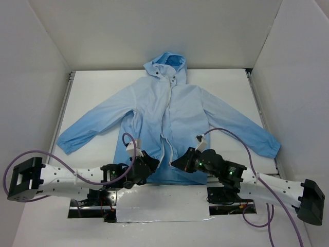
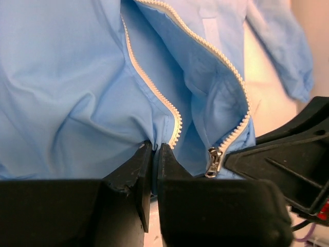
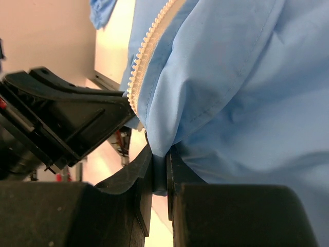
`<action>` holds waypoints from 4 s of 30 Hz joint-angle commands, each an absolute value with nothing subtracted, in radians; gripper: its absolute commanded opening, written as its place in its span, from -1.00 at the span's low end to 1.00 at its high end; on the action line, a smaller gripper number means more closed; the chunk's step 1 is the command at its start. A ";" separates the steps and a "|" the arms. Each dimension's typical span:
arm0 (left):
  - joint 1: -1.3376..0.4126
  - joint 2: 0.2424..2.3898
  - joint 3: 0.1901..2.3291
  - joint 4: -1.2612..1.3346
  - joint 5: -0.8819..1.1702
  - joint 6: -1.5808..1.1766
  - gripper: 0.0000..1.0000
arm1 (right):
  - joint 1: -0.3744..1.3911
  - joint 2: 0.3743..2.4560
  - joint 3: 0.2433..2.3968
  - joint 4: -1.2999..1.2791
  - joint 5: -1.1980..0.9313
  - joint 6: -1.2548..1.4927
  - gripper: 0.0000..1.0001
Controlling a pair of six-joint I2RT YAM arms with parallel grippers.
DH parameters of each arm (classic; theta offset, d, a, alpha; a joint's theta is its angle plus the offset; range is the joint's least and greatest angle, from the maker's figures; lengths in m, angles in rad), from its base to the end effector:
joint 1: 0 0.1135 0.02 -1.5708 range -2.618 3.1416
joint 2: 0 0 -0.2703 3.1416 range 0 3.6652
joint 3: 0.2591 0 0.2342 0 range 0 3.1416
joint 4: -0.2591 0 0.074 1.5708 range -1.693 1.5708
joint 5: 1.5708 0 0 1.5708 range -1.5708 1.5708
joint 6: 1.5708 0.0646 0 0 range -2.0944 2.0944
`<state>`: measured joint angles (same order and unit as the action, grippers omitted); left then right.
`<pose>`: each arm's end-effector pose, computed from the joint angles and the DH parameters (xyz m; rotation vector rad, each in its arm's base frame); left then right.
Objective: Zip up the jacket
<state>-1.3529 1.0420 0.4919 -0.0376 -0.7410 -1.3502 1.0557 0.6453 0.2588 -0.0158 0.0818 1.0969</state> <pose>0.0878 -0.1949 0.2122 -0.4281 2.0725 -0.9077 0.0852 0.1398 0.1921 0.1059 2.2199 1.2500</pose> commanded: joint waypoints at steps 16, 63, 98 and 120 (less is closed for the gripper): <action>-1.513 1.129 0.215 1.115 -1.206 -1.133 -1.00 | 1.055 0.589 0.308 0.078 0.107 1.013 -1.00; -1.503 1.066 0.650 -0.057 -0.709 -0.998 0.85 | 1.014 0.324 0.480 -0.595 0.618 0.956 -1.00; -1.345 1.836 1.171 -0.526 -0.560 -1.198 0.48 | 1.011 0.367 0.623 -0.755 0.657 0.885 -1.00; -1.316 1.741 1.026 -0.256 -0.422 -1.101 -0.69 | 1.009 0.370 0.589 -0.721 0.612 0.874 -1.00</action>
<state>-1.3334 1.7763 1.0538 -0.3408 -0.4870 -1.1320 1.0161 0.3721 0.5938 -0.7700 0.6052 0.8883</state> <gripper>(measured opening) 0.210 0.173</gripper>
